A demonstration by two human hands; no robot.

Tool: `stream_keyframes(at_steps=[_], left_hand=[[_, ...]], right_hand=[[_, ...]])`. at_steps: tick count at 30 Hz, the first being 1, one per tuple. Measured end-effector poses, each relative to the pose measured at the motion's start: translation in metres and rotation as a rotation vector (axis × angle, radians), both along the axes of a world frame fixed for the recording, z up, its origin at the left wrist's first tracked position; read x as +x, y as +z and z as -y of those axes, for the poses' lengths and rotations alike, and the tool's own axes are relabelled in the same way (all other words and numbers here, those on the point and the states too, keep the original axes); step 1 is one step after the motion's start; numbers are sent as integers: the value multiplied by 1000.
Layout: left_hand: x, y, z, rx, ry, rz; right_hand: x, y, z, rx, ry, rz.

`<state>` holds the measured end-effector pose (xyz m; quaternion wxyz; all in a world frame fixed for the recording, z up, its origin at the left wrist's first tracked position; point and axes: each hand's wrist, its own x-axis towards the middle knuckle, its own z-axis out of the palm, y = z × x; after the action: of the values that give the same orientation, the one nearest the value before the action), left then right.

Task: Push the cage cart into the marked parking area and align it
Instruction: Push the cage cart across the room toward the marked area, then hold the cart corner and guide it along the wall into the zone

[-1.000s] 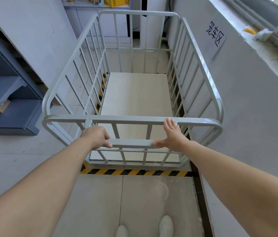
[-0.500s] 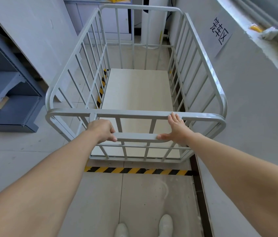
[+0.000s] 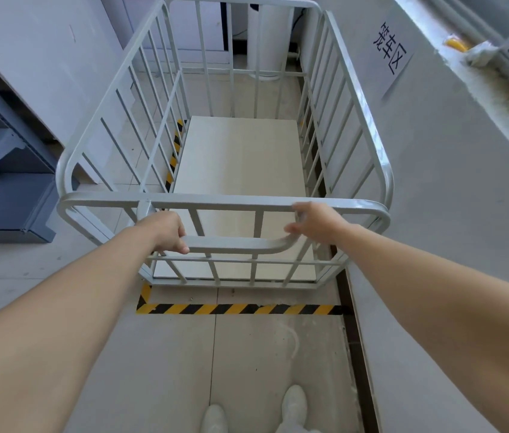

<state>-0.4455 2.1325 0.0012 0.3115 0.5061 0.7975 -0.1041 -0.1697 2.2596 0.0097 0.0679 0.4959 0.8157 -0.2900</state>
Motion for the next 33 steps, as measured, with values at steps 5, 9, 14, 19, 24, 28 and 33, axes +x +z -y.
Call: stream_keyframes(at_steps=[5,9,14,19,24,28,33], left_hand=[[61,17,-37,267,-16,-41],[127,30,-77,386,-67,56],[183,25,-107,434,-92,136],[210,13,-129,411,-88,153],[224,7,-150,395,-128,161],[230,3,-176,364,-175,176],[238,-8,-210,257,-238,204]], right_hand=[[49,20,-25,84,-222,-32],[83,18,-32,77,-305,-70],[119,9,-43,78,-370,-156],[149,-7,-66,184,-373,-121],[155,-17,-87,151,-408,-134],[153,-21,-108,139,-427,-118],[152,-26,-137,88,-505,-123]])
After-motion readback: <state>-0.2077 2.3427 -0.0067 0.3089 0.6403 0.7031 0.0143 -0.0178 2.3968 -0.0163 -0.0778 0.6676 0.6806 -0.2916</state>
